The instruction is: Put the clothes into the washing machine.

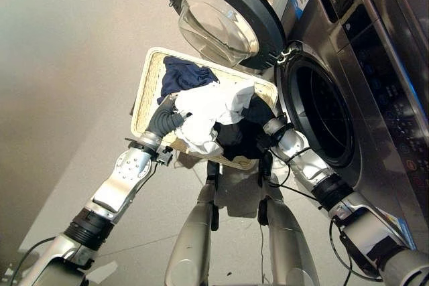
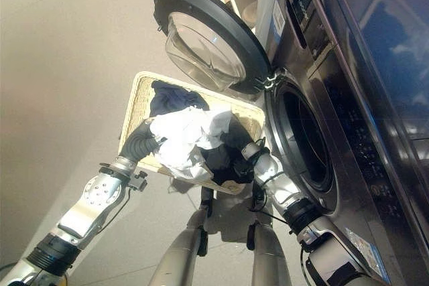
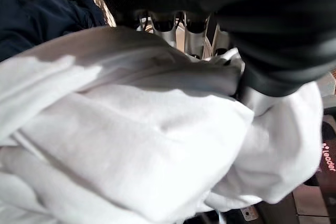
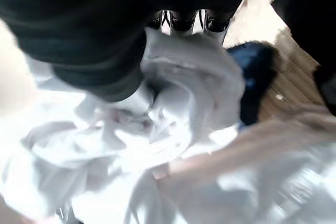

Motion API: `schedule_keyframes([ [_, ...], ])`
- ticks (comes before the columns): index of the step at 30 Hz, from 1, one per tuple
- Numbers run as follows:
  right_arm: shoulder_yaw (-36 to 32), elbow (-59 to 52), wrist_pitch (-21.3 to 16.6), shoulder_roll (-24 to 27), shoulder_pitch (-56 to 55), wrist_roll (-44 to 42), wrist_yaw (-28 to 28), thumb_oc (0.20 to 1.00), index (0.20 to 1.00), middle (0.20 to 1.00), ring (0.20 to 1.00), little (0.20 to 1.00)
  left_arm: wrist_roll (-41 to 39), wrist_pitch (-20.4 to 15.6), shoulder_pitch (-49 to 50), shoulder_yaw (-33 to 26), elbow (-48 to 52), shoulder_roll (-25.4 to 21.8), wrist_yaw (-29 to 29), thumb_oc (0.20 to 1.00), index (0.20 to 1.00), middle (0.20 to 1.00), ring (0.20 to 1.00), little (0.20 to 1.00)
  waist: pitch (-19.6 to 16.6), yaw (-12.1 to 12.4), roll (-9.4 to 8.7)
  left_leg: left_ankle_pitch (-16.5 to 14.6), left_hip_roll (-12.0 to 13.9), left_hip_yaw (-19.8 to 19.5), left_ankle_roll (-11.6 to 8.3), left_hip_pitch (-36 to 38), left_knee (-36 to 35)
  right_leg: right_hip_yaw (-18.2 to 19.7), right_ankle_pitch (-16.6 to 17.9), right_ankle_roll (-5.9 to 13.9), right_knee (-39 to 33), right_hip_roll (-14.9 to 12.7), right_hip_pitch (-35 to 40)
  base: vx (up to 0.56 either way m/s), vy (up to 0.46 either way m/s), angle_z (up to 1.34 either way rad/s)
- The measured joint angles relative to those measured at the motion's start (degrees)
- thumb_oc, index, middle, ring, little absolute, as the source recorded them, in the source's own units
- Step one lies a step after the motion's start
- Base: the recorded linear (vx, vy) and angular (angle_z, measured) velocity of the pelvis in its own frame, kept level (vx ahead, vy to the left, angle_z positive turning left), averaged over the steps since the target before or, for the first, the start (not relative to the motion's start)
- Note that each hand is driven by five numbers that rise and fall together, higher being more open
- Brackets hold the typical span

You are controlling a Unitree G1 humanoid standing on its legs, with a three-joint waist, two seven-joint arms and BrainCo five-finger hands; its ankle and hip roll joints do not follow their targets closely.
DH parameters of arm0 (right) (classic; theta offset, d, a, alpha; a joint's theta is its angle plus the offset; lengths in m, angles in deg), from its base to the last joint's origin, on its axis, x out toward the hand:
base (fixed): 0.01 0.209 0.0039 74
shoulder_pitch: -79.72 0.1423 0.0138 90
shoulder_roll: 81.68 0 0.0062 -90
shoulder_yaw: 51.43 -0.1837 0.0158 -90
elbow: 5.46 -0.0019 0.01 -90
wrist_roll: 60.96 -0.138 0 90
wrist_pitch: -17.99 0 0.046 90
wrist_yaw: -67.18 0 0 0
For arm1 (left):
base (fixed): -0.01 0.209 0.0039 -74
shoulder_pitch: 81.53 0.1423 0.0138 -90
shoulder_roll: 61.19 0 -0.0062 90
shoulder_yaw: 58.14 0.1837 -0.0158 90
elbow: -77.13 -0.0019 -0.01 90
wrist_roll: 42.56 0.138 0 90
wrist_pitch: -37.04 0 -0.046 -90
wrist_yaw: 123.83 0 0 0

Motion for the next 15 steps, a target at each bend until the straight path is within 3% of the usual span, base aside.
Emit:
schedule_keyframes([
  [5,1.77,0.29,2.1,1.9,3.05,5.5,-0.14,1.0,1.0,1.0,1.0,1.0,1.36,0.35,-0.41,-0.02,-0.23,-0.67,6.27,0.2,0.2,0.2,0.2,0.2,0.0,-0.06,0.0,0.21,0.29,-0.67,-0.39,0.86,-0.01,-0.29,0.18,-0.25,-0.63,0.23,1.32,0.0,-0.075,0.01],
  [15,1.67,3.81,6.48,2.68,4.7,5.7,-0.51,1.0,1.0,1.0,1.0,1.0,5.69,0.35,-3.3,-0.8,-0.16,-0.82,13.57,0.2,0.2,0.2,0.2,0.2,-0.01,0.28,-0.02,0.1,0.24,-1.56,-0.68,1.35,-0.11,-0.72,0.06,-0.43,-0.55,0.38,2.05,0.0,-0.03,0.03],
])
